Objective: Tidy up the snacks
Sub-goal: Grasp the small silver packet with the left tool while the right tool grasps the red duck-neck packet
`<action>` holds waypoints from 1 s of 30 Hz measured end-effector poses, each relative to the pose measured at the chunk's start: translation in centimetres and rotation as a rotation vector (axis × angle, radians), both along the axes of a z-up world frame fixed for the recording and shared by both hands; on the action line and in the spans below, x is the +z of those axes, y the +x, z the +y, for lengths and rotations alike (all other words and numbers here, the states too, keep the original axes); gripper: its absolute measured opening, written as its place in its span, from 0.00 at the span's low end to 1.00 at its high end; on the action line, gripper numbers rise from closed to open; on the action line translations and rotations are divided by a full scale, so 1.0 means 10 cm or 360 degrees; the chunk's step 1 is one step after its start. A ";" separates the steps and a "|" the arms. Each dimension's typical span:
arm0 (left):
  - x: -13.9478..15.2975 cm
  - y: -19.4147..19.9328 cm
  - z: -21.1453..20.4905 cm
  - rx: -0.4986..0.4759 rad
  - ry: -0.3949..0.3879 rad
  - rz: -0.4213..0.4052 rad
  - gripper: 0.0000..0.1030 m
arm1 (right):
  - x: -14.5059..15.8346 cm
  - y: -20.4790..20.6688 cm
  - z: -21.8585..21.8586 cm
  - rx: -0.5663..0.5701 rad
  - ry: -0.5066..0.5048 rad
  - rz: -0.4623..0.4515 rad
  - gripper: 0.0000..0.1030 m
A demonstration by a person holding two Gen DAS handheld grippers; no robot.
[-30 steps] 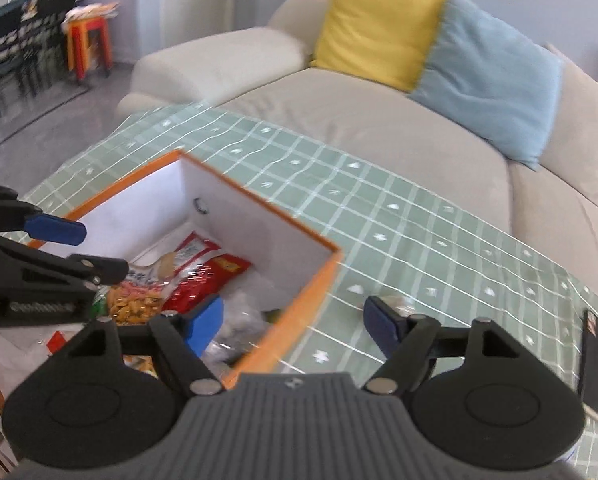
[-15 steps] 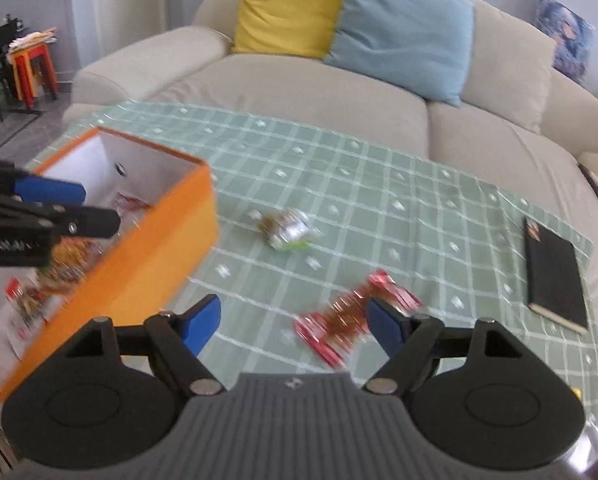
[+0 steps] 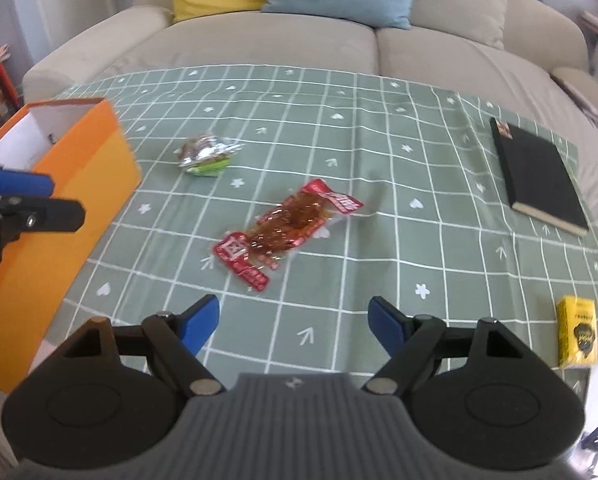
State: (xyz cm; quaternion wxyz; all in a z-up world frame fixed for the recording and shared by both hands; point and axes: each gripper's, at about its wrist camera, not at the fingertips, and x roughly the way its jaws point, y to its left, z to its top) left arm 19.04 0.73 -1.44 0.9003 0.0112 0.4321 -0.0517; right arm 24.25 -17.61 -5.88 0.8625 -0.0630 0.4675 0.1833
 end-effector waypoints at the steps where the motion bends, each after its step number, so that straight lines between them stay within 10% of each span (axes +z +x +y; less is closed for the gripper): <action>1: -0.02 0.02 0.00 0.0002 0.0006 0.0007 0.66 | -0.03 0.04 -0.02 -0.0031 0.0003 0.0008 0.77; 12: -0.12 0.37 -0.05 -0.0078 0.0148 0.0035 0.67 | -0.25 0.48 -0.11 -0.0273 0.0248 0.0182 0.77; 30: -0.40 1.36 -0.35 -0.0230 0.0591 0.0199 0.72 | -0.60 1.01 0.28 -0.0135 0.0069 0.0133 0.79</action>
